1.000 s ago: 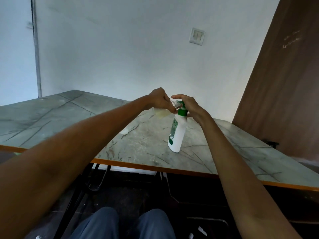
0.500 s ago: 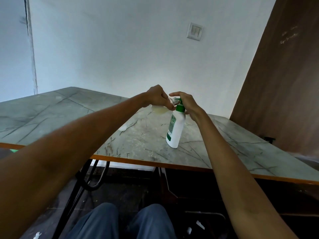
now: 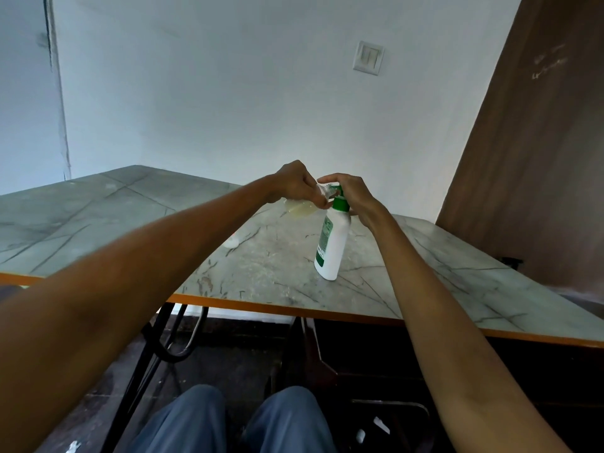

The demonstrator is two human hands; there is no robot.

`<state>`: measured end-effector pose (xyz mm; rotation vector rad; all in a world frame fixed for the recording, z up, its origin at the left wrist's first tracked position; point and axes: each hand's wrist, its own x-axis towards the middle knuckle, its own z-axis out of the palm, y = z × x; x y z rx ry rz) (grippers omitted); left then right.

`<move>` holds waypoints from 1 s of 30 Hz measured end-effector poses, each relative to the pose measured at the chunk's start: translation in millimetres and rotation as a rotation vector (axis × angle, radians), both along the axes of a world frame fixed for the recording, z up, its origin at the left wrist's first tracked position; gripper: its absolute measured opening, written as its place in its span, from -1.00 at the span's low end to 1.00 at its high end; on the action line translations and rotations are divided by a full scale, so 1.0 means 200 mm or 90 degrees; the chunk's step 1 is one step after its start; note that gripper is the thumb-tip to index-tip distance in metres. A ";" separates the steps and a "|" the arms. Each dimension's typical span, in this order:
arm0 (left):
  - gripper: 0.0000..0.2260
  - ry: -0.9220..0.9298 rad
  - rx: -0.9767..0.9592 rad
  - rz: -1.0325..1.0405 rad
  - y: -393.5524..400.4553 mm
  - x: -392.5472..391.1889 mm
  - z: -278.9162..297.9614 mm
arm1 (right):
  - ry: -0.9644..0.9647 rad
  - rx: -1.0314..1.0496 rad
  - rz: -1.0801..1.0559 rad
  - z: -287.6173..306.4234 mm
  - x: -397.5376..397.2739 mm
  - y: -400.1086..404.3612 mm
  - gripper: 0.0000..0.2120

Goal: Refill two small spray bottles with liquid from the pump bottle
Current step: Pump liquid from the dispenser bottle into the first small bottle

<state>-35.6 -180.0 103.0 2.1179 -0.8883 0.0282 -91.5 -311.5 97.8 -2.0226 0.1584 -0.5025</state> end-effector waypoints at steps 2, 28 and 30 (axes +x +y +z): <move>-0.70 -0.001 -0.001 -0.002 0.00 0.00 0.00 | 0.010 -0.017 -0.004 0.01 0.01 -0.01 -0.64; -0.70 -0.027 0.020 -0.008 0.01 0.00 0.04 | 0.012 -0.002 -0.006 0.02 0.02 -0.01 -0.76; -0.69 -0.022 0.021 -0.009 0.01 0.00 0.03 | -0.008 0.013 0.001 0.01 0.01 0.00 -0.73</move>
